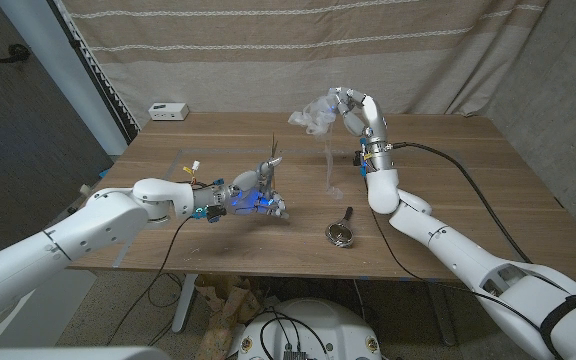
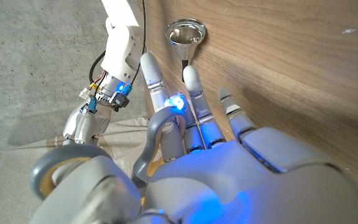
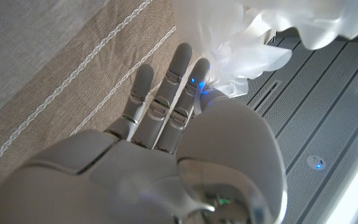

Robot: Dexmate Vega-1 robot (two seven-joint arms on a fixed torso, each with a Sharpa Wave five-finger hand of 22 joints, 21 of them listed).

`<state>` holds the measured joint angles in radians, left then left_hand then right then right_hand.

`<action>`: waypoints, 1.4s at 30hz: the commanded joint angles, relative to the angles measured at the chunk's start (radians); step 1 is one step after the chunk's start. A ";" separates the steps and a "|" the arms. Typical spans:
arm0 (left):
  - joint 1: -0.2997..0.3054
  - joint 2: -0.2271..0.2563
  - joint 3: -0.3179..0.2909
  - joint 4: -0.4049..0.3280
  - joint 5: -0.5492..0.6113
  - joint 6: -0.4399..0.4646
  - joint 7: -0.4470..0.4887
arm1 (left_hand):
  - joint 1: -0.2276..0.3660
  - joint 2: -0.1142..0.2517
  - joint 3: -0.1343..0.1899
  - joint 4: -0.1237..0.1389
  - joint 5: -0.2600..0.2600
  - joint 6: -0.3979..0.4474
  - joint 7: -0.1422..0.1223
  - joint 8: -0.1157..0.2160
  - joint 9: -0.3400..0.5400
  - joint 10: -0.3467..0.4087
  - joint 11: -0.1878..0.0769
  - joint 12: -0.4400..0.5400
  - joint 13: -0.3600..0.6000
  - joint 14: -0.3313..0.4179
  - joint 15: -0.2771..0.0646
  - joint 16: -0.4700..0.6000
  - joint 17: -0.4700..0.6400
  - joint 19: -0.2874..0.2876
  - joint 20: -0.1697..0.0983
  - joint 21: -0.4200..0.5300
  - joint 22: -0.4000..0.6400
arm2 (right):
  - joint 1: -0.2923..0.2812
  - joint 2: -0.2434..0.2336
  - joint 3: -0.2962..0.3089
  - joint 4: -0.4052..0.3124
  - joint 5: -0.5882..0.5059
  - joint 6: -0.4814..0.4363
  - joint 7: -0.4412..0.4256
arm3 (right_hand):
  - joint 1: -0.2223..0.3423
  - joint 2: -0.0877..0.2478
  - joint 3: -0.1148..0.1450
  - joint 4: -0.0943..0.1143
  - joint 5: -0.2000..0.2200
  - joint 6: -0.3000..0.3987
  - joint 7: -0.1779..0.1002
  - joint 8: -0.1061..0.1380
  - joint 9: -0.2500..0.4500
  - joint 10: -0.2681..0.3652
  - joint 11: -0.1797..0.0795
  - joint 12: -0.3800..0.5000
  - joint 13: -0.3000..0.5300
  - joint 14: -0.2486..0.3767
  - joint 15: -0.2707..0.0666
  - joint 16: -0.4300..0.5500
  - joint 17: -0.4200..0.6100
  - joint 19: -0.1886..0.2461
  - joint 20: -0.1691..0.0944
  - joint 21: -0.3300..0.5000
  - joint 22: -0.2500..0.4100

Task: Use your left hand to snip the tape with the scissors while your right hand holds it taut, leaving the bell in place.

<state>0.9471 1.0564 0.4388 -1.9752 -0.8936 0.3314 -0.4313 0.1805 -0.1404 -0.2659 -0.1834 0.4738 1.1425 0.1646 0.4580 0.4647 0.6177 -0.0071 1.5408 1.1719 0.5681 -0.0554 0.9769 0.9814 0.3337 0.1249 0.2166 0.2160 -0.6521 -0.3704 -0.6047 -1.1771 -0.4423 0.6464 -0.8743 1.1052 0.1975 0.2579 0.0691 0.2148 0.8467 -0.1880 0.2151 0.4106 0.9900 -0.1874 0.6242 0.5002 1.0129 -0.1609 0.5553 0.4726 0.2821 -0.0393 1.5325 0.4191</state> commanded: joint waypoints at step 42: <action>-0.032 -0.021 0.017 0.015 0.000 -0.035 -0.089 | -0.020 -0.032 -0.083 0.057 0.008 -0.002 0.017 -0.012 0.009 0.039 -0.020 0.038 0.070 0.003 -0.006 0.020 -0.004 -0.001 0.009 0.002 0.003 | 0.069 0.041 -0.113 0.215 -0.018 0.065 -0.127 | -0.020 -0.003 -0.013 0.002 0.015 0.006 -0.014 0.008 0.007 0.022 -0.008 -0.032 -0.020 0.014 -0.074 -0.002 -0.013 -0.014 -0.157 0.009 -0.035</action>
<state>0.9268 1.0316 0.4513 -1.9509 -0.9006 0.2877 -0.5113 0.1804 -0.1403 -0.2659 -0.1834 0.4788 1.1430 0.1651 0.4472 0.4711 0.6215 -0.0033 1.5408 1.1719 0.5681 -0.0554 0.9914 0.9790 0.3283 0.1302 0.2166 0.2160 -0.5995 -0.3342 -0.6963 -1.0046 -0.4322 0.6889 -0.9743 1.0936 0.1911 0.2505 0.0698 0.2235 0.8520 -0.1933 0.2151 0.4154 1.0040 -0.1947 0.5984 0.4797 1.0201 -0.1643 0.5553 0.4588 0.2694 -0.0408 1.5324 0.3847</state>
